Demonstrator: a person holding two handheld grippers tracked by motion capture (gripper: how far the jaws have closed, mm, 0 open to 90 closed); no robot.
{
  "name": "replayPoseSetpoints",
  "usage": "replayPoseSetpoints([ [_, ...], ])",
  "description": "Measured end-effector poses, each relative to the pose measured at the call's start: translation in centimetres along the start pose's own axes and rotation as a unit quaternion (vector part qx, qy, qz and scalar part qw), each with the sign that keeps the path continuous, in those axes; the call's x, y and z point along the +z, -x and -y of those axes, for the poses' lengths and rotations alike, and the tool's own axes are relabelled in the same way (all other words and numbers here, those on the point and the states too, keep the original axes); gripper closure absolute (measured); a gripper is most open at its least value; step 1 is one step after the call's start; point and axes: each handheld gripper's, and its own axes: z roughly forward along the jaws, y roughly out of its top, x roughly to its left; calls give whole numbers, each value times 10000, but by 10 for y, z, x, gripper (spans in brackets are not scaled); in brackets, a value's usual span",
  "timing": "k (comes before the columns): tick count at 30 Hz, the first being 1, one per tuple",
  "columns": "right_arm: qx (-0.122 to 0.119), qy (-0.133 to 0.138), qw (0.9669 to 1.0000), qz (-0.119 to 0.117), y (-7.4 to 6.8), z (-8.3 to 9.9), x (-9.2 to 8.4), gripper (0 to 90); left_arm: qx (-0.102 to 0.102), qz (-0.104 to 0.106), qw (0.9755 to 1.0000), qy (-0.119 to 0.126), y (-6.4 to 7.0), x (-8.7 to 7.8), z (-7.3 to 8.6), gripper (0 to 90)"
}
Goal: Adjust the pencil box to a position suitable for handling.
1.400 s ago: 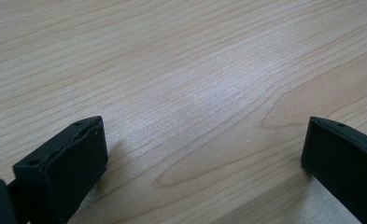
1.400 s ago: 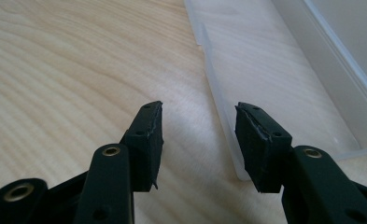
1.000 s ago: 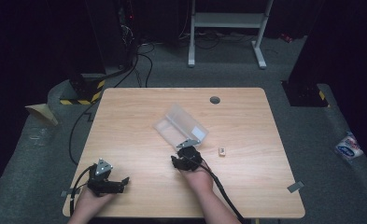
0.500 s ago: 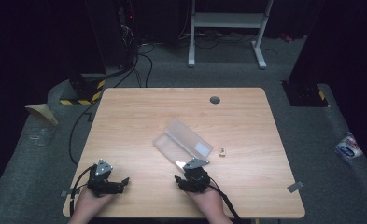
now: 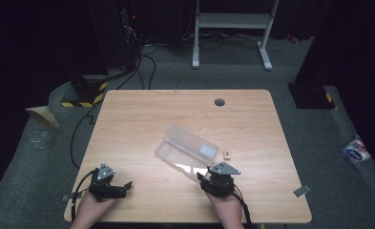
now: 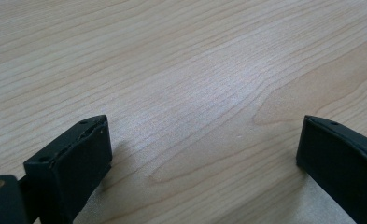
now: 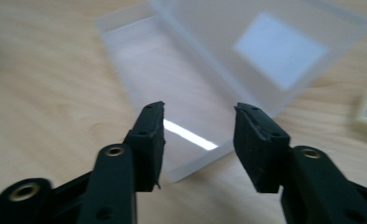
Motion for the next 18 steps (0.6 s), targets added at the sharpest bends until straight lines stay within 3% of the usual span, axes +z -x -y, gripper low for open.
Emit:
replayPoseSetpoints([
  [1, 66, 55, 9997, 238, 7, -2, 2, 589, -2, -2, 10000, 3, 0, 0, 0, 36],
  [4, 241, -84, 9987, 445, 19, -4, 11, 589, 1, 1, 10000, 3, 0, 0, 0, 36],
  [7, 362, -187, 9979, 513, 24, -4, 19, 589, -1, 0, 10000, 6, 0, 0, 0, 37],
  [18, 327, -328, 9966, 681, 28, -8, 36, 638, 8, 9, 10000, 12, 0, 0, 0, 40],
])
